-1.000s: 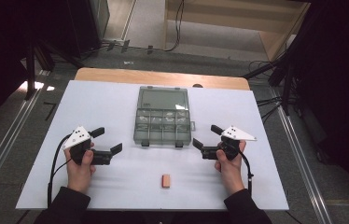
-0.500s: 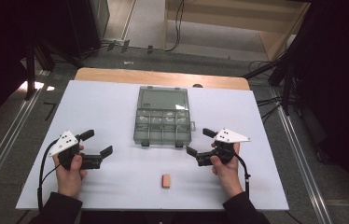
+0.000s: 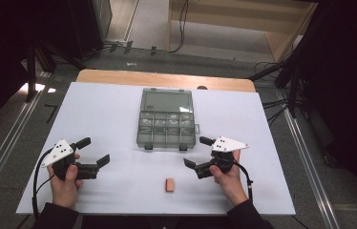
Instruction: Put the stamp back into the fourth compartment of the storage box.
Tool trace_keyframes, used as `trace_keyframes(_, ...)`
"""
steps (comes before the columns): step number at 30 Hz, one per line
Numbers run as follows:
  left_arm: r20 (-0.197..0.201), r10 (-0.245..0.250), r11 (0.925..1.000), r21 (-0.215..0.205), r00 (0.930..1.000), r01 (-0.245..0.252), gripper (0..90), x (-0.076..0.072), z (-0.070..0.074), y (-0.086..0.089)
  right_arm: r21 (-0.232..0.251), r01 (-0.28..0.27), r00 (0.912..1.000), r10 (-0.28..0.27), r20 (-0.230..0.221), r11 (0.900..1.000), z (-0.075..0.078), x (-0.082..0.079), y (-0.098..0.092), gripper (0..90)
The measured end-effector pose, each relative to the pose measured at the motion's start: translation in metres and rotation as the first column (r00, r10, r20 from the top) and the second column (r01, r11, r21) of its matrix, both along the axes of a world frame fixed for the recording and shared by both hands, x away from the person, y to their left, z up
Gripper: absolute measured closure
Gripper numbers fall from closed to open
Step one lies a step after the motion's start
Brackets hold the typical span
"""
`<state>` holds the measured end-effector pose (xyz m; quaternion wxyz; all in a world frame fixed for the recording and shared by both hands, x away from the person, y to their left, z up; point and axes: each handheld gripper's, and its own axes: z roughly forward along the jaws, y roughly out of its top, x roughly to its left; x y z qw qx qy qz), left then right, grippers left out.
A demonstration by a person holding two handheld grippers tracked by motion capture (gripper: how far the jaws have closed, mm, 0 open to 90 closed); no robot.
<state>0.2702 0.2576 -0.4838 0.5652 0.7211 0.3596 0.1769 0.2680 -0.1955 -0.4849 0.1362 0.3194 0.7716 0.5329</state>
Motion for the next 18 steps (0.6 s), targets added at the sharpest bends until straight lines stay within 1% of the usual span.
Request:
trace_keyframes(4,0.002,0.007,1.0,0.007,1.0,-0.007,0.0,-0.003,0.0,0.004,0.0,-0.021,0.9998,0.021,-0.003,1.0,-0.001,-0.001,0.002,0.0)
trace_keyframes(6,0.005,0.011,0.9999,0.0,0.9999,-0.011,0.0,-0.005,-0.001,0.005,-0.004,-0.031,0.9995,0.031,-0.009,1.0,-0.001,-0.002,0.003,0.0)
trace_keyframes(11,0.008,0.011,0.9999,0.006,0.9999,-0.011,0.0,-0.008,-0.001,0.007,-0.009,-0.062,0.9979,0.062,-0.018,0.998,-0.002,-0.004,0.006,0.0)
trace_keyframes(15,0.012,0.013,0.9999,0.001,0.9998,-0.013,0.0,-0.01,-0.001,0.009,-0.024,-0.093,0.9951,0.092,-0.035,0.995,-0.004,-0.007,0.011,0.0)
trace_keyframes(18,0.01,0.012,0.9999,0.003,0.9999,-0.012,0.0,-0.012,-0.001,0.01,-0.04,-0.115,0.9929,0.114,-0.036,0.993,-0.004,-0.009,0.015,0.0)
